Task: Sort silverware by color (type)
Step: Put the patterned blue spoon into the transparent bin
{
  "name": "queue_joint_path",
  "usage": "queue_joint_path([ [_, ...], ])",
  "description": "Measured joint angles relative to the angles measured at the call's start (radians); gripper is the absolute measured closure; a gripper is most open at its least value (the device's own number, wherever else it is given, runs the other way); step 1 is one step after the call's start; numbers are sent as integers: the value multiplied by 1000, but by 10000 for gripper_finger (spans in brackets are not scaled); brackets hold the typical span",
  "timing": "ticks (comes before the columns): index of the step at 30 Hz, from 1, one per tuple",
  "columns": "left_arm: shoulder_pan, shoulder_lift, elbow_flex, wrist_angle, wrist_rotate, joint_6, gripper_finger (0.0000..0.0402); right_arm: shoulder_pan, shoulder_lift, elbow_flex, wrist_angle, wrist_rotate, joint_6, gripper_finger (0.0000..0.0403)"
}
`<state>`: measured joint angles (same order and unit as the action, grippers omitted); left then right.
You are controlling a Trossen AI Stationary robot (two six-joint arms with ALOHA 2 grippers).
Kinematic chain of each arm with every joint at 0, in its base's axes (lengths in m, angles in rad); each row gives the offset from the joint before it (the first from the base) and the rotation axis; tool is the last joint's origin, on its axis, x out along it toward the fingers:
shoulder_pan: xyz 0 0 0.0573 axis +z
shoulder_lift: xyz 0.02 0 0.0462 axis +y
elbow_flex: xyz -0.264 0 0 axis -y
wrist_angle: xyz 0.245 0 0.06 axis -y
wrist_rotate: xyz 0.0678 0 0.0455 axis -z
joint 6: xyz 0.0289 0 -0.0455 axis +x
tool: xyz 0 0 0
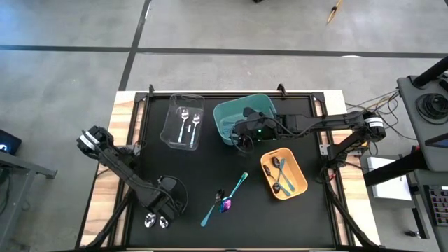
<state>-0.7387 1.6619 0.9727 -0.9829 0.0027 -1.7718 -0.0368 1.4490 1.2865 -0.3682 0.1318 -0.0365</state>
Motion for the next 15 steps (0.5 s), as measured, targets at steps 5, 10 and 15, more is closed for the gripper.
queue_joint_path([
  [5,0,0,-21,31,-16,-5,245,0,0,-11,1,0,2,321],
  [10,0,0,-56,77,-19,-20,245,0,0,-22,1,0,1,321],
  [15,0,0,-60,101,-21,-21,247,0,0,-24,4,0,0,321],
])
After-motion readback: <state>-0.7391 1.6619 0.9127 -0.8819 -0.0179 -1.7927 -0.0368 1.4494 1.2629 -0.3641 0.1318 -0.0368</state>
